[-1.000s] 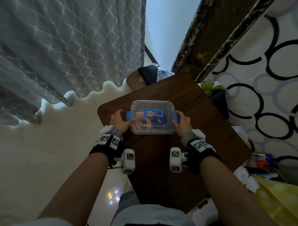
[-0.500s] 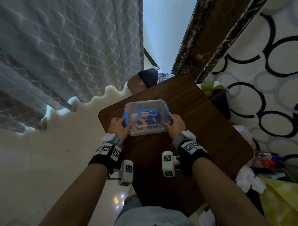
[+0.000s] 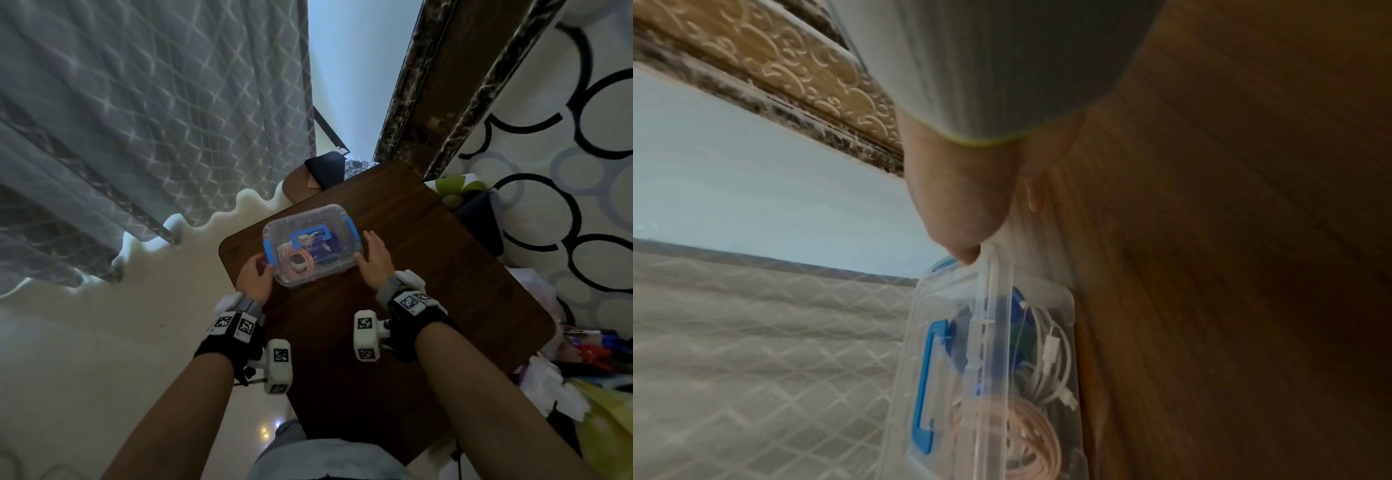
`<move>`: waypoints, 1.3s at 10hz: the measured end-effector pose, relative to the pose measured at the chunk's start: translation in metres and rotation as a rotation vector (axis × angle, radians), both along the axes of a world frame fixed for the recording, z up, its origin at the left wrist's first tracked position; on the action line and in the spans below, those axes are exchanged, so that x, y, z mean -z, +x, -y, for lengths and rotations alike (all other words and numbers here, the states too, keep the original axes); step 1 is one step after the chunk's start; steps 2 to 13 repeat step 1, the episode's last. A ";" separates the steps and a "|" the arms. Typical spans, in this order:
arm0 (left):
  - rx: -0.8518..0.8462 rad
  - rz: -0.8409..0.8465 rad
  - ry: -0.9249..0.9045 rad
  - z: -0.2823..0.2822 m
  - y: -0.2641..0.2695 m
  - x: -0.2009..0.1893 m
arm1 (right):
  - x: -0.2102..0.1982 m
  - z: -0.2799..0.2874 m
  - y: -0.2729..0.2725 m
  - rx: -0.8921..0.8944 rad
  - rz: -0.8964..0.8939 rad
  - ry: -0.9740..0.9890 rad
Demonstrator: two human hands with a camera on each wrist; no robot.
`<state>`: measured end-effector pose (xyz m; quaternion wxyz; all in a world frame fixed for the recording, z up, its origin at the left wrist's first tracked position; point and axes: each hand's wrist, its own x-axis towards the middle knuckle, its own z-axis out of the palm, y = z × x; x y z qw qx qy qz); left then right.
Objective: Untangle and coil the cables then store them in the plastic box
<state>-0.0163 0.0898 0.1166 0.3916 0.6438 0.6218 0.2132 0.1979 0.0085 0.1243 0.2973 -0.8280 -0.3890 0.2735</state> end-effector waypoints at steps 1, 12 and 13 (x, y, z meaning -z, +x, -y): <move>-0.057 -0.020 -0.087 0.005 -0.015 0.010 | 0.005 0.019 0.001 0.157 -0.032 0.021; -0.057 -0.020 -0.087 0.005 -0.015 0.010 | 0.005 0.019 0.001 0.157 -0.032 0.021; -0.057 -0.020 -0.087 0.005 -0.015 0.010 | 0.005 0.019 0.001 0.157 -0.032 0.021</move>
